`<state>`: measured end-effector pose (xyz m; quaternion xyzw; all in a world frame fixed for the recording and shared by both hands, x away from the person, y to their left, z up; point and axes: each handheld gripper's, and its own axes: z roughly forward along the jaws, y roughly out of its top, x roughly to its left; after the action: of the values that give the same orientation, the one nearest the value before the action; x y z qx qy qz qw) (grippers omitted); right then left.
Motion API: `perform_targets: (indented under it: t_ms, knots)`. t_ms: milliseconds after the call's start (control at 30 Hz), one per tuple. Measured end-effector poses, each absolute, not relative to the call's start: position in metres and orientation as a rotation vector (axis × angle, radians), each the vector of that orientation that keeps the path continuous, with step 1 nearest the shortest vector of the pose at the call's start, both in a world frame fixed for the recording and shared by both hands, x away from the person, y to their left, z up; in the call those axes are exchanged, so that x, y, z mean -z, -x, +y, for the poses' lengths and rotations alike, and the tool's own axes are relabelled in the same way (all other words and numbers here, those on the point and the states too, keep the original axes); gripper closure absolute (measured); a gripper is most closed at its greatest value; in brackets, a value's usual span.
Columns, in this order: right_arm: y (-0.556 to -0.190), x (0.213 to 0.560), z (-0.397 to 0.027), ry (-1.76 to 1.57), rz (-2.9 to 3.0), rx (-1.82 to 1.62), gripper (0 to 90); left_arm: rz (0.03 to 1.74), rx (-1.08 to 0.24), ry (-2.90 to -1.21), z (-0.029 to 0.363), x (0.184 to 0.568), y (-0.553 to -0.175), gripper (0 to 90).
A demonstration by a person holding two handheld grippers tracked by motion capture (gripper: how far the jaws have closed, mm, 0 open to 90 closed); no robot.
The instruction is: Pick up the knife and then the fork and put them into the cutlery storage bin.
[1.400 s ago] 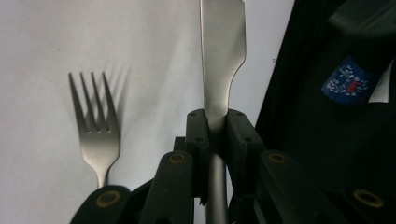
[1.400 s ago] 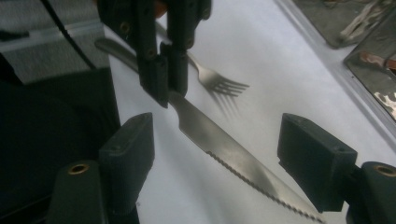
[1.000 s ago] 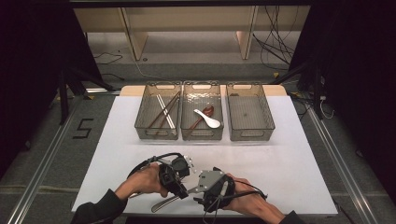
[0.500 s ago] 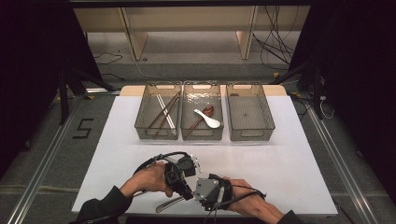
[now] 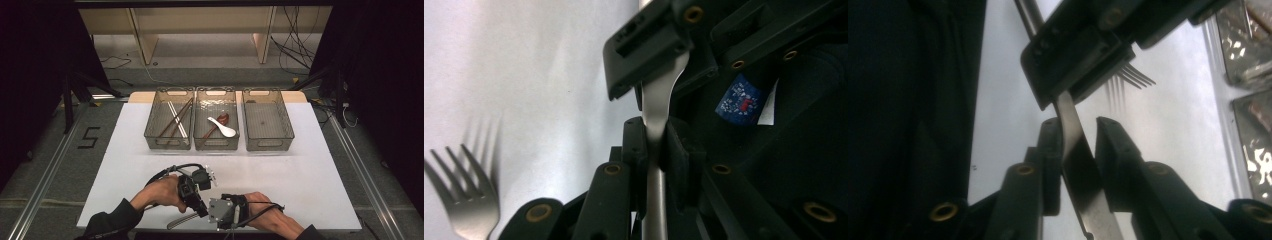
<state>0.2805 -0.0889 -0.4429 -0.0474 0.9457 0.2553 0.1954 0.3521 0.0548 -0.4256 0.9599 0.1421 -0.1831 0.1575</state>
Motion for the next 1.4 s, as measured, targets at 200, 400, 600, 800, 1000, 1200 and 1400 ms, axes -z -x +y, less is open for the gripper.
perform_targets:
  t_ms: [200, 400, 600, 800, 1000, 1200, 1400]
  knots:
    - [-0.277, 0.445, -0.088, 0.215, 2.68, -0.686, 89.2, 0.396, 0.527, -2.744, 0.056, 0.425, -0.353, 78.5]
    - [-0.278, 0.443, -0.089, 0.187, 2.682, -0.701, 89.4, 0.428, 0.501, -2.728, 0.06, 0.42, -0.354, 75.0]
    - [-0.282, 0.445, -0.094, 0.175, 2.684, -0.665, 89.4, 0.499, 0.391, -2.667, 0.077, 0.406, -0.361, 58.5]
    - [-0.287, 0.442, -0.099, 0.12, 2.675, -0.667, 89.4, 0.578, 0.264, -2.595, 0.091, 0.399, -0.366, 42.0]
    - [-0.296, 0.44, -0.109, 0.06, 2.669, -0.657, 89.4, 0.644, 0.125, -2.477, 0.109, 0.387, -0.371, 33.6]
    - [-0.305, 0.439, -0.121, -0.037, 2.667, -0.627, 89.4, 0.679, 0.033, -2.406, 0.125, 0.384, -0.37, 28.5]
    - [-0.318, 0.439, -0.135, -0.106, 2.642, -0.602, 89.3, 0.718, -0.017, -2.35, 0.139, 0.385, -0.371, 25.0]
